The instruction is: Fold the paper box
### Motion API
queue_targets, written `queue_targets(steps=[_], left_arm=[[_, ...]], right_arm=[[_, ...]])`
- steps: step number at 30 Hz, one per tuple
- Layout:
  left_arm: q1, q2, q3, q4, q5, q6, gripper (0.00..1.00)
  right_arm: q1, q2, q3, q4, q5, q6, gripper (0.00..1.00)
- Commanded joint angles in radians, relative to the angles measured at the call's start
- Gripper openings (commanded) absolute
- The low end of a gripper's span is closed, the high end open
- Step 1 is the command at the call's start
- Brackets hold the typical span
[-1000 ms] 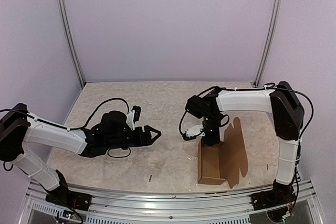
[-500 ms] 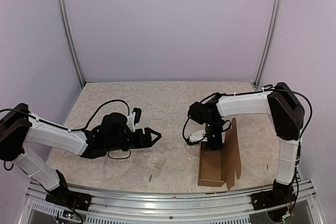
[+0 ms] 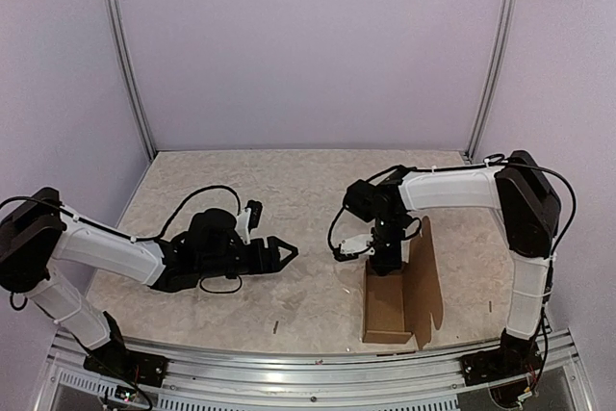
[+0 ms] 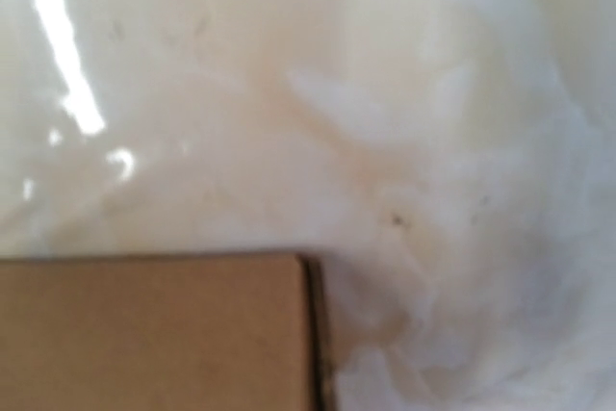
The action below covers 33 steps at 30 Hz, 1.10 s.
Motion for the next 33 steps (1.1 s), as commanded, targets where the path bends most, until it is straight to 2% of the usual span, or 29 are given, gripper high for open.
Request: queue_targets(steps=[1,8,16,24,28,33], left_arm=[[-0.005,0.015,-0.014,0.025,0.021,-0.008,0.75],[-0.006,0.001,-0.03,0.023,0.016,-0.014,0.75],[-0.009,0.018,-0.026,0.031,0.023,-0.022,0.75],[-0.011,0.03,-0.02,0.034,0.028,-0.028,0.75],[-0.013,0.063,-0.014,0.057,0.031,-0.052,0.75],[-0.02,0.152,0.016,0.098,0.072,-0.08,0.75]], right_arm=[[0.006,-0.019,0.006,0.023,-0.038,0.005,0.18],[0.005,-0.018,-0.014,0.051,0.006,0.003,0.11],[0.005,-0.039,-0.054,0.074,0.049,-0.004,0.11],[0.006,-0.059,-0.078,0.1,0.07,-0.002,0.05],[0.012,-0.099,-0.157,0.224,0.146,-0.002,0.0],[0.04,-0.119,-0.264,0.359,0.282,0.0,0.0]])
